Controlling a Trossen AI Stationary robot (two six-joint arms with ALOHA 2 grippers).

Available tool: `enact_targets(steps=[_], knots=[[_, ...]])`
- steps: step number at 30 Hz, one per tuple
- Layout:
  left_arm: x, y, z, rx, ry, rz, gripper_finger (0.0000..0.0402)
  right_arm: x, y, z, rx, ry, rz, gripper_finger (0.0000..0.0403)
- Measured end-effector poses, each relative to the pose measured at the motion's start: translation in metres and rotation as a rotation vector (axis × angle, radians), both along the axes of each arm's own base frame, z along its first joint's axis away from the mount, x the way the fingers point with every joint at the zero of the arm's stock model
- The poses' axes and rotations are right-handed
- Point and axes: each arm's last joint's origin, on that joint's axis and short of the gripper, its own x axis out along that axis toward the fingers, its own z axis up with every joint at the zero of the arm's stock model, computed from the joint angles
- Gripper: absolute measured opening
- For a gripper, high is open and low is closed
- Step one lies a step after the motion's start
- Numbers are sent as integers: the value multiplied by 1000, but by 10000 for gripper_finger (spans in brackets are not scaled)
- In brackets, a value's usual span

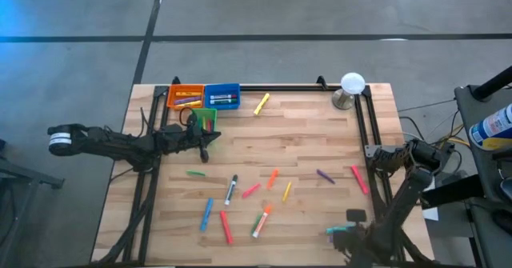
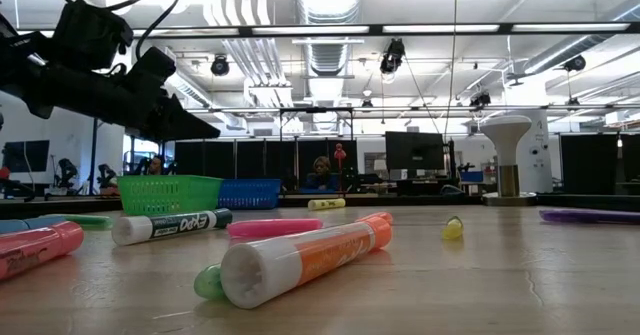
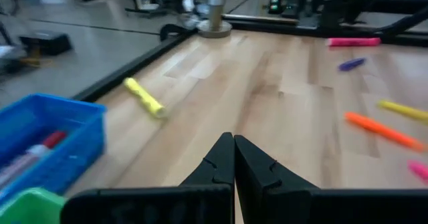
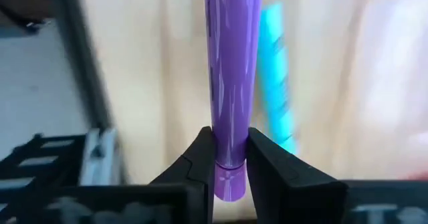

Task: Pick & Place Markers
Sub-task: Put the purple highlighter into the orange bin

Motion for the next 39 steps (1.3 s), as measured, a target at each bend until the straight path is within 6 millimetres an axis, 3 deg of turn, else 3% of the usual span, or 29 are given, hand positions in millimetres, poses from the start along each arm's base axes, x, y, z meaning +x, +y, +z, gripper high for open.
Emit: enact_targets(steps=[5,14,19,23,30,39], knots=[[2,-3,2,-130,-51,-101,2,47,-43,-10,-171,-41,156,56],[7,-6,10,-373,-112,-183,2,147,-147,-9,-703,-183,425,58],[12,-9,11,-459,-68,-198,20,192,-183,-12,-844,-227,573,59],[19,-15,16,-511,-11,-233,65,216,-194,-21,-897,-213,674,59],[38,-29,37,-618,18,-271,140,244,-190,-34,-1002,-102,821,59],[68,-49,54,-629,158,-270,154,272,-185,-25,-1093,-91,851,59]])
